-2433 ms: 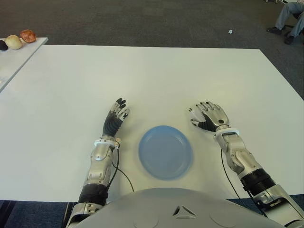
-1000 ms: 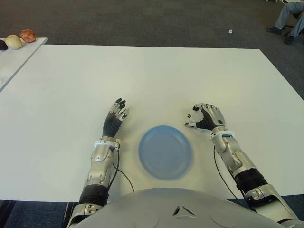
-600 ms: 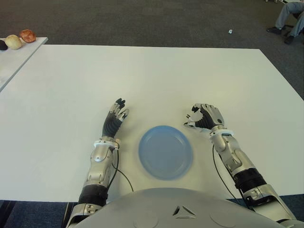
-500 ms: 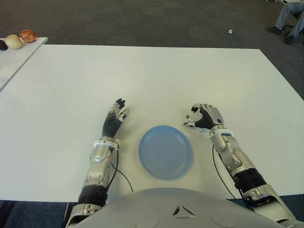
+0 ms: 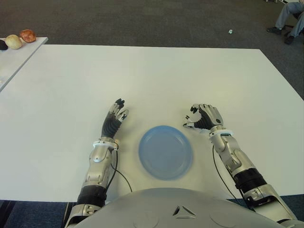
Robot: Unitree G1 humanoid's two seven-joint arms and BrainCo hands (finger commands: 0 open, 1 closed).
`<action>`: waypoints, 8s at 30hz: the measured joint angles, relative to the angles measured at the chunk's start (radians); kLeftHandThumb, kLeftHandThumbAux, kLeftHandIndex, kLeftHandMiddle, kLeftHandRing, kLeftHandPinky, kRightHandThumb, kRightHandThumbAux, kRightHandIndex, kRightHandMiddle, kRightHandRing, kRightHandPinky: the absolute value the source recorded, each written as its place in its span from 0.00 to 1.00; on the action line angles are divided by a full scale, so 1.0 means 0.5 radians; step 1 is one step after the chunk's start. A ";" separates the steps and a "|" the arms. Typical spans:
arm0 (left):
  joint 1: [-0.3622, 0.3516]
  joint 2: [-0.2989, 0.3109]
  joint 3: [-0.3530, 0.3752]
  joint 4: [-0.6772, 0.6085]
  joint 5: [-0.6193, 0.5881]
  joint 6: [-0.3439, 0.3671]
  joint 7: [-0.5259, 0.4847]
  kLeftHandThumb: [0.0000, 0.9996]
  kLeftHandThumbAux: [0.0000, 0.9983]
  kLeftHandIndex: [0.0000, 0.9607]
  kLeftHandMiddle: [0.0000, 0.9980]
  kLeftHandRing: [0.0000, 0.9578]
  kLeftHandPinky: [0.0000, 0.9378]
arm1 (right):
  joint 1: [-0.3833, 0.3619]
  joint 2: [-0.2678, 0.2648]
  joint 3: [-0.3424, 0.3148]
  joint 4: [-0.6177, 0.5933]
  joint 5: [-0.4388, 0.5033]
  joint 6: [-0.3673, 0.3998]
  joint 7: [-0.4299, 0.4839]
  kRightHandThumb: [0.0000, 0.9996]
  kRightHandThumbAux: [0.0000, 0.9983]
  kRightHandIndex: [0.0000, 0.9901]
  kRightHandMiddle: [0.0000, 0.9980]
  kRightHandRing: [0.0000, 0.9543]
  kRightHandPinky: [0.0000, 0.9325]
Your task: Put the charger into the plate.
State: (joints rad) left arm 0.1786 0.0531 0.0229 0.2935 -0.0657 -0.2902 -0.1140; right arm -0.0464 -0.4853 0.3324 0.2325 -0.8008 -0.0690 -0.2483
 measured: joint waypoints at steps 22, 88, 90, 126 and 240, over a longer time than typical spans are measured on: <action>0.007 0.024 0.001 -0.019 -0.004 0.000 -0.023 0.00 0.54 0.08 0.09 0.05 0.00 | -0.008 -0.031 0.032 0.038 -0.047 -0.052 -0.008 0.86 0.44 0.30 0.32 0.40 0.52; 0.006 0.043 0.000 0.014 -0.002 -0.085 -0.047 0.00 0.54 0.15 0.10 0.05 0.00 | -0.006 0.039 0.022 -0.036 -0.054 0.066 -0.002 0.95 0.66 0.38 0.51 0.56 0.81; 0.005 0.043 0.000 0.017 -0.002 -0.091 -0.049 0.00 0.54 0.15 0.10 0.05 0.00 | -0.006 0.039 0.021 -0.034 -0.054 0.060 -0.005 0.95 0.66 0.38 0.51 0.56 0.81; -0.004 0.041 0.003 0.052 -0.013 -0.081 -0.074 0.00 0.51 0.14 0.09 0.03 0.00 | 0.003 0.019 -0.244 -0.918 0.014 0.209 0.449 0.86 0.68 0.41 0.55 0.90 0.91; -0.048 -0.037 -0.002 0.130 -0.023 -0.157 -0.074 0.00 0.53 0.13 0.08 0.02 0.00 | 0.464 0.258 0.219 -1.222 -0.067 -0.032 0.809 0.23 0.19 0.00 0.00 0.00 0.00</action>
State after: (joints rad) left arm 0.1545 0.0344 0.0218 0.3583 -0.0773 -0.3685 -0.1512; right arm 0.1855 -0.3565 0.4421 -0.3786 -0.8342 -0.0850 0.1560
